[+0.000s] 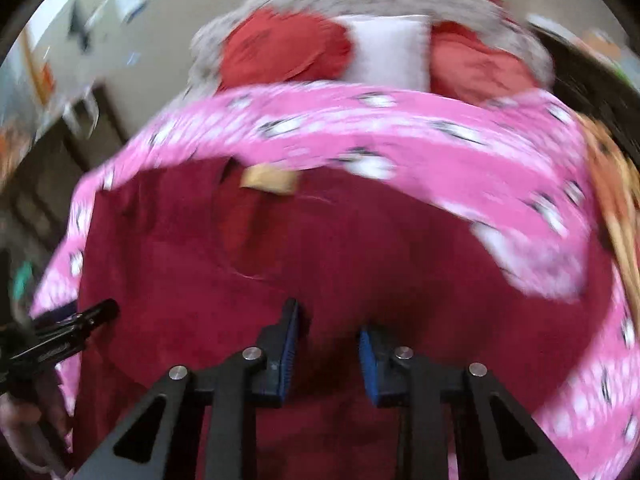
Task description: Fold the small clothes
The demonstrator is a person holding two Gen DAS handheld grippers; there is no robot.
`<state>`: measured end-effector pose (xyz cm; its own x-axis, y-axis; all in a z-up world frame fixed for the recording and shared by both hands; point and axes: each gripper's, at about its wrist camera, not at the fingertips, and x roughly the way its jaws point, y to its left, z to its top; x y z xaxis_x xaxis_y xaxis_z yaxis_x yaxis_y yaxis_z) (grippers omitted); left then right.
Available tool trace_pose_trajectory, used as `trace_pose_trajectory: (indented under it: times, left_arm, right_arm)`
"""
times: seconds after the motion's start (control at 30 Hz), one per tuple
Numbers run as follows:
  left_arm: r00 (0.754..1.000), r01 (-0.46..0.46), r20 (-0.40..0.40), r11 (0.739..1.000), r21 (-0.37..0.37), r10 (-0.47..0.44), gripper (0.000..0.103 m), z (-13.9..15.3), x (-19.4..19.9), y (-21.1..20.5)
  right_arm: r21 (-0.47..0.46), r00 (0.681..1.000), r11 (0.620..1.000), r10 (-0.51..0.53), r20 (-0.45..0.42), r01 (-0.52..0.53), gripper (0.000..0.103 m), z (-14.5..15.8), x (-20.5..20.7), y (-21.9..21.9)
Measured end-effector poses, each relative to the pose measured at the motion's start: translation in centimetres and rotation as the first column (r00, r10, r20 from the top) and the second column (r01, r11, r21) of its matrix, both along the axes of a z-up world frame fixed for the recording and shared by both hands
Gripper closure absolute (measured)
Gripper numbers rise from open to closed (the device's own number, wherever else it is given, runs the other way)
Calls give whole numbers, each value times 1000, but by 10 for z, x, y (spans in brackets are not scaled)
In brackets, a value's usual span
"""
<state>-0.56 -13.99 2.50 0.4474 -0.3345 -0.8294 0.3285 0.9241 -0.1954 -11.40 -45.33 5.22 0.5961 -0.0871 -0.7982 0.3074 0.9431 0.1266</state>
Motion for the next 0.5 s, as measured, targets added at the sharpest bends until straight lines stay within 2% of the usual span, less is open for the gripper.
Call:
trace_pose_trajectory:
  times: [0.1,0.17,0.2,0.23,0.33,0.4,0.5]
  left_arm:
    - [1000,-16,11,1000,-20,17,20,6,-4,2]
    - [999,-22,35,999,-27,23,20,13,-9,1]
    - [998,-26,56,999,-38,28,20,19,-13,2]
    - [997,-24,75,999,-48,28,20,24,-16,2]
    - [990,-9,138,999,-47,15,20,39,-24,-1]
    - [988,16,154,999,-45,-8,20,43,-27,-6]
    - [987,105,126,992,-65,-96,20,43,-34,-23]
  right_arm:
    - [15,995,997,-78,-58,79,76,-6,-30,-30]
    - [99,993,991,-88,-75,95,73,-6,-41,-43]
    - [133,993,986,-97,-61,105,68,-1,-46,-47]
    - [147,994,983,-106,-37,111,59,5,-50,-50]
    - [122,987,982,-149,59,142,48,28,-57,-49]
    - [111,984,985,-145,98,134,45,39,-52,-49]
    - [73,987,992,-113,112,105,44,48,-33,-42]
